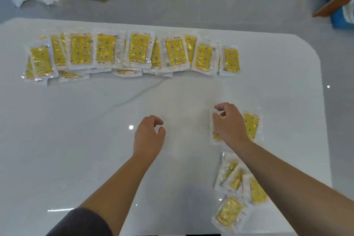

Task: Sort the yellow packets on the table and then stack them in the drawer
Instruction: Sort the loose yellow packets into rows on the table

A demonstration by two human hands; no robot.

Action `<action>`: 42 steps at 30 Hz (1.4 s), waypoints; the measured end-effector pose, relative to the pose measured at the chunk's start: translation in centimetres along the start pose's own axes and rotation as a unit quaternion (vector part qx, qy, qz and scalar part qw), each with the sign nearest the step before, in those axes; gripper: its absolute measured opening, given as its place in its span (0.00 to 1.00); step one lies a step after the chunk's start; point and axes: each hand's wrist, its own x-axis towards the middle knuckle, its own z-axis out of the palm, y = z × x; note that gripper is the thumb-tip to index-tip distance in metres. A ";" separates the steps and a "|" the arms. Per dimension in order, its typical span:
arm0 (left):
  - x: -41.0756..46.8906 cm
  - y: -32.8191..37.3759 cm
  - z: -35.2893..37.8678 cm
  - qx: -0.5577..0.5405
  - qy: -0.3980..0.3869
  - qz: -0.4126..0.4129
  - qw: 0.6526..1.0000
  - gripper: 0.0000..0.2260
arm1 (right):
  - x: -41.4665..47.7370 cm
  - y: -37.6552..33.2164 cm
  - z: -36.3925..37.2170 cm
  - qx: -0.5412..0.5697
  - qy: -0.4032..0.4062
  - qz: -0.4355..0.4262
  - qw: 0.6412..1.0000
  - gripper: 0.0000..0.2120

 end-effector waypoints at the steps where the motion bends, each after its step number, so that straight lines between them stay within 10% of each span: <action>1: -1.1 0.8 1.2 0.000 -0.022 -0.018 1.000 0.06 | -0.7 1.6 -1.0 -0.007 0.005 0.025 1.000 0.12; 7: -3.5 3.9 7.3 0.083 -0.142 -0.068 0.984 0.13 | -2.6 8.1 -4.5 0.005 0.035 0.219 0.975 0.25; 13: -1.1 8.6 13.6 0.103 -0.073 -0.076 0.989 0.29 | 0.7 9.9 -4.2 0.008 0.054 0.296 0.953 0.42; 23: 0.7 11.2 19.3 0.077 -0.027 -0.208 0.975 0.19 | 3.3 13.4 -5.6 0.068 -0.044 0.254 0.964 0.34; 29: 0.1 10.0 17.7 -0.087 -0.020 -0.143 0.986 0.13 | 3.1 16.1 -7.2 0.209 -0.064 0.219 0.951 0.08; 42: -11.2 7.9 19.5 0.079 -0.222 0.002 0.972 0.14 | -2.5 20.2 -9.8 0.339 -0.106 0.242 0.903 0.10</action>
